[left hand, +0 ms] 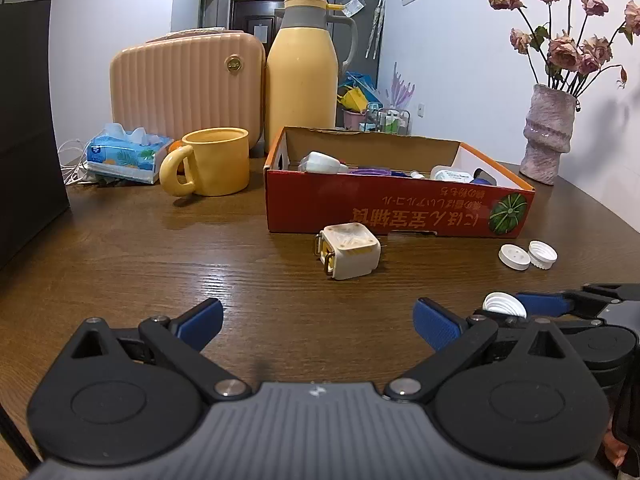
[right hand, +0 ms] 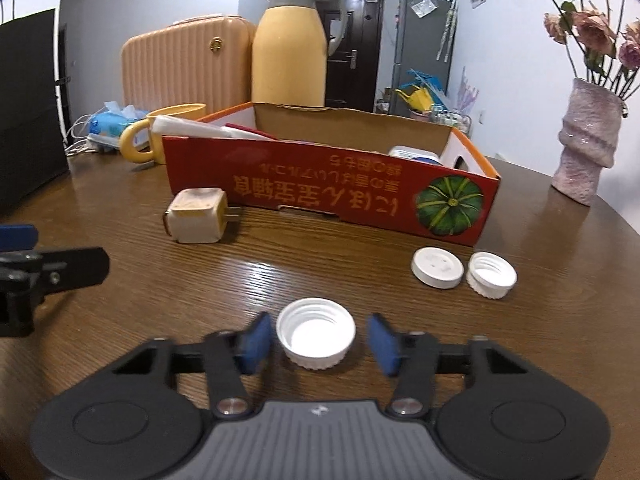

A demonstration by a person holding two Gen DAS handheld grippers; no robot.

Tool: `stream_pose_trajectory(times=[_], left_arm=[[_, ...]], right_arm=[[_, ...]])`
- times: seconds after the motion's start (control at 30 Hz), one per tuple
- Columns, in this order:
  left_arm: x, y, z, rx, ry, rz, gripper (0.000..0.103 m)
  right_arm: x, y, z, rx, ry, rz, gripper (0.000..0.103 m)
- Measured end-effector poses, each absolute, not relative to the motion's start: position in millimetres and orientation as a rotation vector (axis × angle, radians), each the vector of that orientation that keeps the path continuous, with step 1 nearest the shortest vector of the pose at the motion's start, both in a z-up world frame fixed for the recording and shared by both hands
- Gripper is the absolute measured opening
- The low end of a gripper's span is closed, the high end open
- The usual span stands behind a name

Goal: Organize rigid objects
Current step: 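Grasp the white plug adapter with the left tool while the right tool holds the white cap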

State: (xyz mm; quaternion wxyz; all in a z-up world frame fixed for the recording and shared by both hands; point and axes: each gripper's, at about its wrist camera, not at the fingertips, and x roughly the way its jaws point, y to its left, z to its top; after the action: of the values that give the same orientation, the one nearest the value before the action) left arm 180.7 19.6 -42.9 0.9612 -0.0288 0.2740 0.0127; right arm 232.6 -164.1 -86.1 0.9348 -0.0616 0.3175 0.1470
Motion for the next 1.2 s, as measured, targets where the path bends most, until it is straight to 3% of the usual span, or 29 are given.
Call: stream_pose_trajectory(times=[0.6, 1.2], left_arm=[[199, 18, -41, -0.072, 0.606, 0.038, 0.103], [270, -17, -32, -0.003, 0.608, 0.101, 0.103]], right_arm=[[242, -201, -69, -0.014, 0.555, 0.235, 0.039], [256, -233, -62, 0.057, 0.500, 0.176, 0.039]])
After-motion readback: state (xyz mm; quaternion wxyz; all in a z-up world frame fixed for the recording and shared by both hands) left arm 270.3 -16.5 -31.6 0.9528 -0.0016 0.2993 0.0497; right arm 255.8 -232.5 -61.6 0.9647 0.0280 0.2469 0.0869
